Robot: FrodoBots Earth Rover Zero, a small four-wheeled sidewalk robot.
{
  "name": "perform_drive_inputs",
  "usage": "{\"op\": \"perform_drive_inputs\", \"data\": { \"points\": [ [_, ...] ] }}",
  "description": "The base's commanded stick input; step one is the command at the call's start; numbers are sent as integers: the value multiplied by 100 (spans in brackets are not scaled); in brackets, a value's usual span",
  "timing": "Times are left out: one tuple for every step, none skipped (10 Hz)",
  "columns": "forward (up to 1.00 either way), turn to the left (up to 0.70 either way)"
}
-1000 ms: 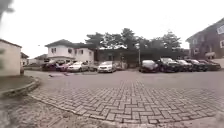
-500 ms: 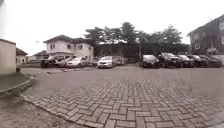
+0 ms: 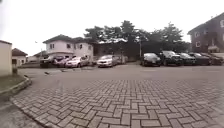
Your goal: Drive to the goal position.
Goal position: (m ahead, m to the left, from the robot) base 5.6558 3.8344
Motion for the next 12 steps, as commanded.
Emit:
{"op": "perform_drive_inputs", "data": {
  "points": [
    [50, 0],
    [50, 0],
    [50, 0],
    [50, 0],
    [50, 0],
    [50, 0],
    [50, 0],
    [50, 0],
    [50, 0],
    [50, 0],
    [50, 0],
    [50, 0]
  ]
}}
